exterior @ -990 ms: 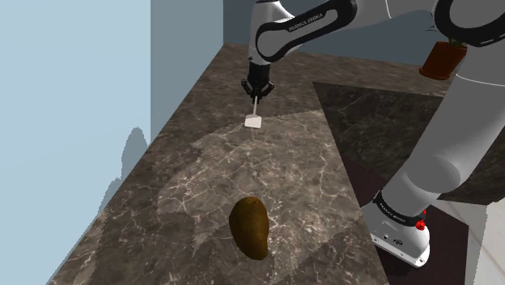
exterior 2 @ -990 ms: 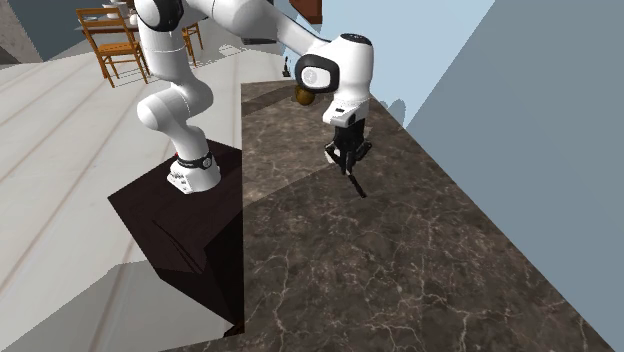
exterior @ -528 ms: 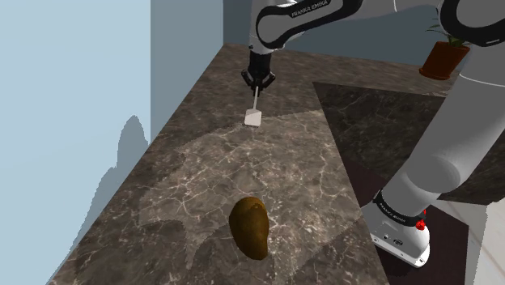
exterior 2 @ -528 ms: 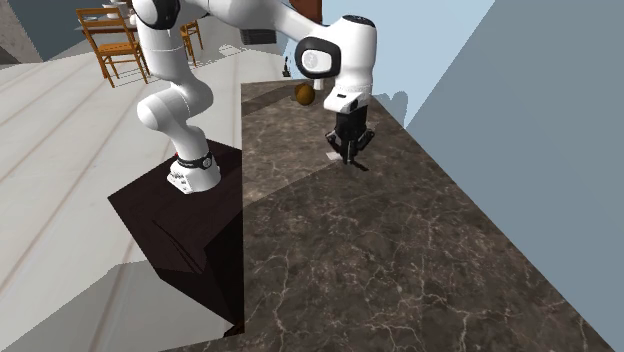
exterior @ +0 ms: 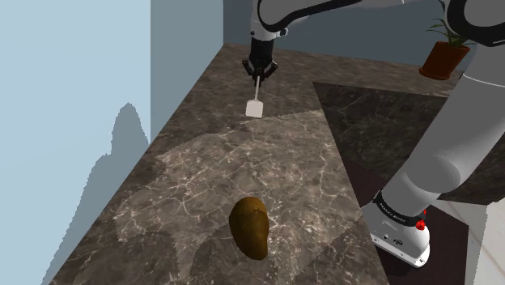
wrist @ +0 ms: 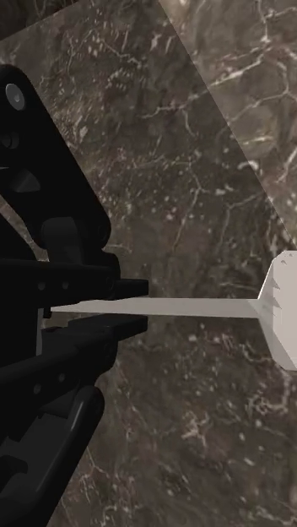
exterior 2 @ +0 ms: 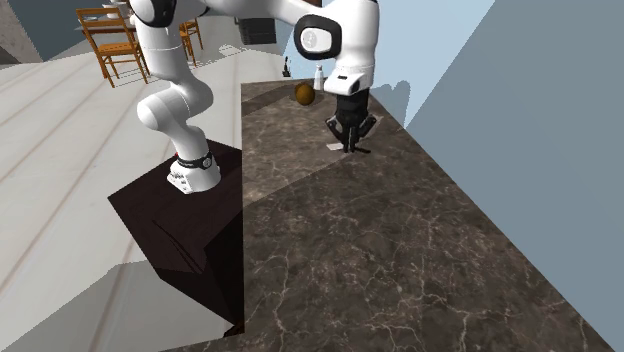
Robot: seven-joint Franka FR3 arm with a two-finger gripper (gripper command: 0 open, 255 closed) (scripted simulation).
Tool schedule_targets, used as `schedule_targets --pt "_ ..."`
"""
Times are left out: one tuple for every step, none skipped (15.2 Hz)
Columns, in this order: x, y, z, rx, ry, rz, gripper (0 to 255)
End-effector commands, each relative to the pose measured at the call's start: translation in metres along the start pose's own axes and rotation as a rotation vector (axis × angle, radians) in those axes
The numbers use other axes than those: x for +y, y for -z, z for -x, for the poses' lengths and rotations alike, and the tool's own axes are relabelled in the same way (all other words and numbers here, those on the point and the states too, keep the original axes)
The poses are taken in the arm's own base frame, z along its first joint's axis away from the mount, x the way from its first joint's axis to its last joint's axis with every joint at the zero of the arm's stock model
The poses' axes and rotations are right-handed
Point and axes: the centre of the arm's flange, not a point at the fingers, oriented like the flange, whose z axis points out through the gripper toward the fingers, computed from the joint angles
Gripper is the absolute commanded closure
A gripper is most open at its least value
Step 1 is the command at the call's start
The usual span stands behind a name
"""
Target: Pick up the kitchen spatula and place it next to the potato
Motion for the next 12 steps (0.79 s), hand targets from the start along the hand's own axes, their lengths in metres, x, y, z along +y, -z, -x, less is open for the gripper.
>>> schedule_targets --pt "0.0 0.011 0.0 0.0 0.0 0.0 255" --pt "0.0 0.016 0.0 0.0 0.0 0.0 255" --pt "0.0 0.022 0.0 0.0 0.0 0.0 255" --pt "0.0 0.027 -0.001 0.0 0.0 0.0 255" --pt "0.0 0.032 -0.001 0.0 0.0 0.0 255" --pt "0.0 0.037 -0.001 0.0 0.0 0.0 255" --pt "0.0 0.043 -0.002 0.0 0.0 0.0 255" --pt "0.0 0.048 -0.002 0.0 0.0 0.0 255" --pt "0.0 0.053 -0.002 0.0 0.0 0.0 255" --pt "0.0 0.059 -0.003 0.0 0.0 0.0 255" --pt "0.0 0.063 -0.003 0.0 0.0 0.0 255" --pt "0.005 0.063 0.009 0.0 0.0 0.0 255"
